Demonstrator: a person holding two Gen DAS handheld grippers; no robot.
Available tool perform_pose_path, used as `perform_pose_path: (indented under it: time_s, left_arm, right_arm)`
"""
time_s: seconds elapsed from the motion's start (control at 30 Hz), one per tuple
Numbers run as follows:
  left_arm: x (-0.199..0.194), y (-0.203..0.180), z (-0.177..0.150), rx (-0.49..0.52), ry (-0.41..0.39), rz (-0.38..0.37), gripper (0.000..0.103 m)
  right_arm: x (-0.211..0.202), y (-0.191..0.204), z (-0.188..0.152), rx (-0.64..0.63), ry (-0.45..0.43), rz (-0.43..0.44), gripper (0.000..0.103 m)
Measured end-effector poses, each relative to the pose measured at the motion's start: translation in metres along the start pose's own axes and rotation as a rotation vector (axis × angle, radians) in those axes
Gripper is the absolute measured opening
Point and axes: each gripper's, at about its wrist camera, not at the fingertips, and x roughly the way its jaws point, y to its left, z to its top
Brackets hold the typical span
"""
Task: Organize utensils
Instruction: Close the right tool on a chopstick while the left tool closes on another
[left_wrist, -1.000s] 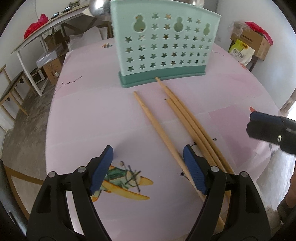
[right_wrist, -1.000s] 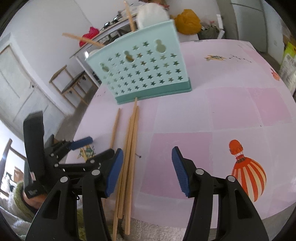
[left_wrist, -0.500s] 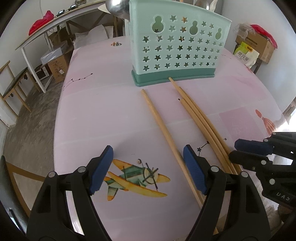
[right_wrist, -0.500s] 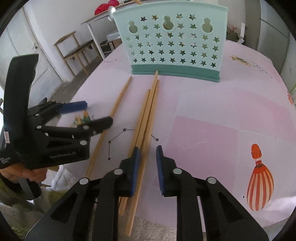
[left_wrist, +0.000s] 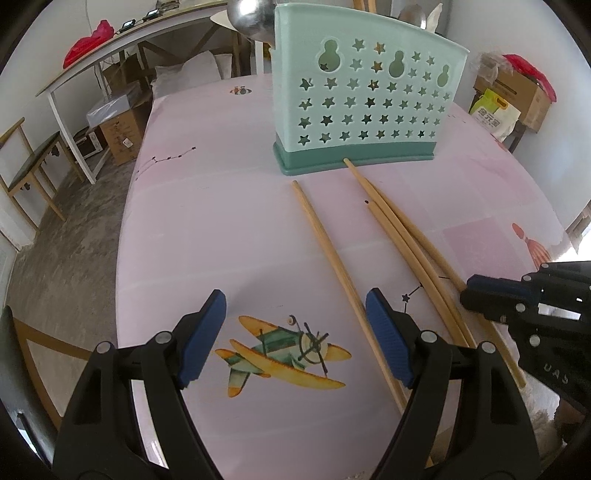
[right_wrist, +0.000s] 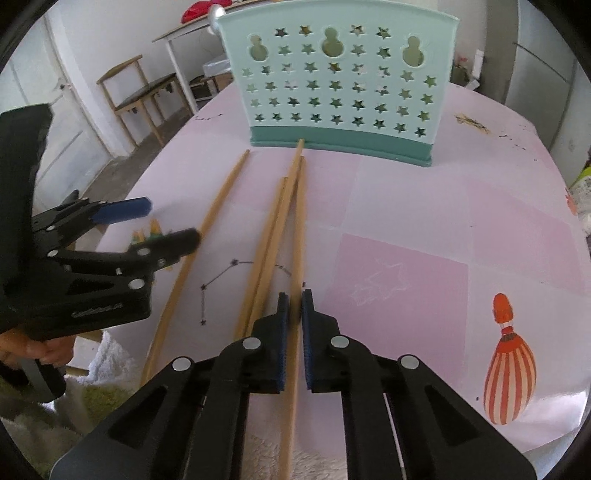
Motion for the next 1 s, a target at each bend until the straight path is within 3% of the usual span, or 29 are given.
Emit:
perform_pose_path:
  time_s: [0.17,0.33,0.53,0.7,0.83,1.0]
  left_arm:
    - [-0.004,0.003,0.001,-0.013,-0.008,-0.013,0.073]
    - [-0.006,0.005,0.004,-0.035,-0.002,-0.067,0.057]
    - [0.0,-0.007,0.01,-0.042,0.032,-0.147,0.041]
    - [0.008,-0.018,0.013,-0.018,0.054,-0.124,0.027]
    - [0.011,-0.019,0.014,-0.022,0.062,-0.11,0.008]
    - [0.008,-0.011,0.011,-0.065,0.068,-0.109,0.005]
  right_arm:
    - [-0.003,-0.019,0.0,0.064,0.002,-0.034,0.007]
    - [-0.008,-0.046,-0.003,0.141,0.002,-0.067,0.007]
    - [-0.009,-0.066,-0.004,0.208,0.0,-0.049,0.007]
    - [-0.007,-0.063,-0.004,0.198,-0.005,-0.059,0.007]
    - [-0.008,-0.063,-0.005,0.199,-0.009,-0.055,0.007]
    - [-0.009,-0.062,-0.007,0.201,-0.005,-0.039,0.007]
